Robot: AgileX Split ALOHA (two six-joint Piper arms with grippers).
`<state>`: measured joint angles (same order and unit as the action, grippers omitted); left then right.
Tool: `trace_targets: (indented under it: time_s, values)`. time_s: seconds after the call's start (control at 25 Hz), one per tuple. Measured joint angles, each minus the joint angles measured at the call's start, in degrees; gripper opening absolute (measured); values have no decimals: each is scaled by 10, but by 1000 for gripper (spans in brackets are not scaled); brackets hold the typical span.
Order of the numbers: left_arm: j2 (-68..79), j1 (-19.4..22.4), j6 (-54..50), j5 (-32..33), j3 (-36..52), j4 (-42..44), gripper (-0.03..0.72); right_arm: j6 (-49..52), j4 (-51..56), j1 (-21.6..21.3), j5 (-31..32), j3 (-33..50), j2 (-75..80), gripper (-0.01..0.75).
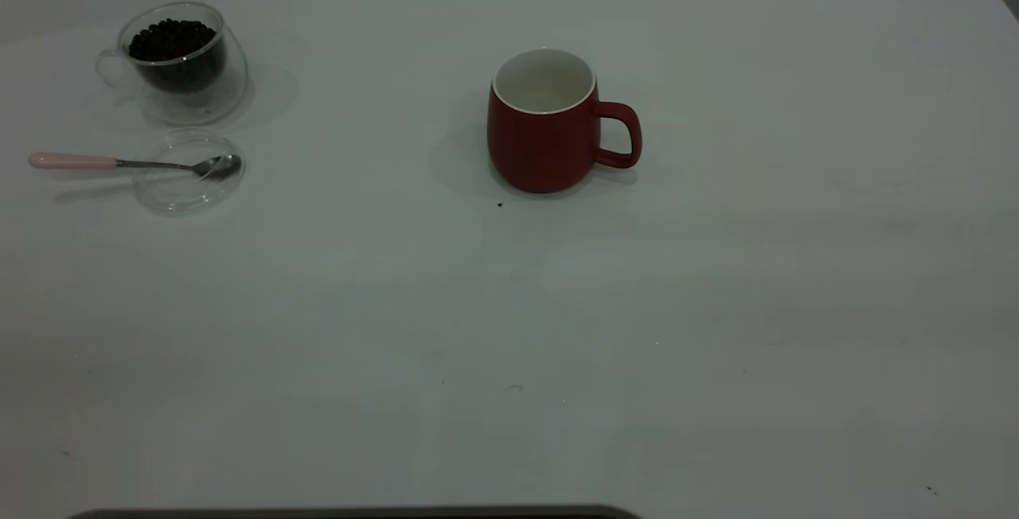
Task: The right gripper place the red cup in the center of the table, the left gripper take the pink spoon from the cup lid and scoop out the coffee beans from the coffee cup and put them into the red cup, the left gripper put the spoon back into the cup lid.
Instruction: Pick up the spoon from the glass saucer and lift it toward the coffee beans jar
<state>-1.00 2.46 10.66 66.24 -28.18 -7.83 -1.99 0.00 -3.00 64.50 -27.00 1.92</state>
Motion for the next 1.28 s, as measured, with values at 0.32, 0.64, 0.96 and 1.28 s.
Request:
trace_targets:
  time_s: [0.32,0.64,0.96,1.28]
  values:
    - [0,0,-1,0,0,0,277,-3,0,0,0,0,0,591]
    - [0,0,-1,0,0,0,277,-3,0,0,0,0,0,591]
    - [0,0,-1,-5,0,0,277,-3,0,0,0,0,0,591]
    - [0,0,-1,-13,0,0,277,-3,0,0,0,0,0,591]
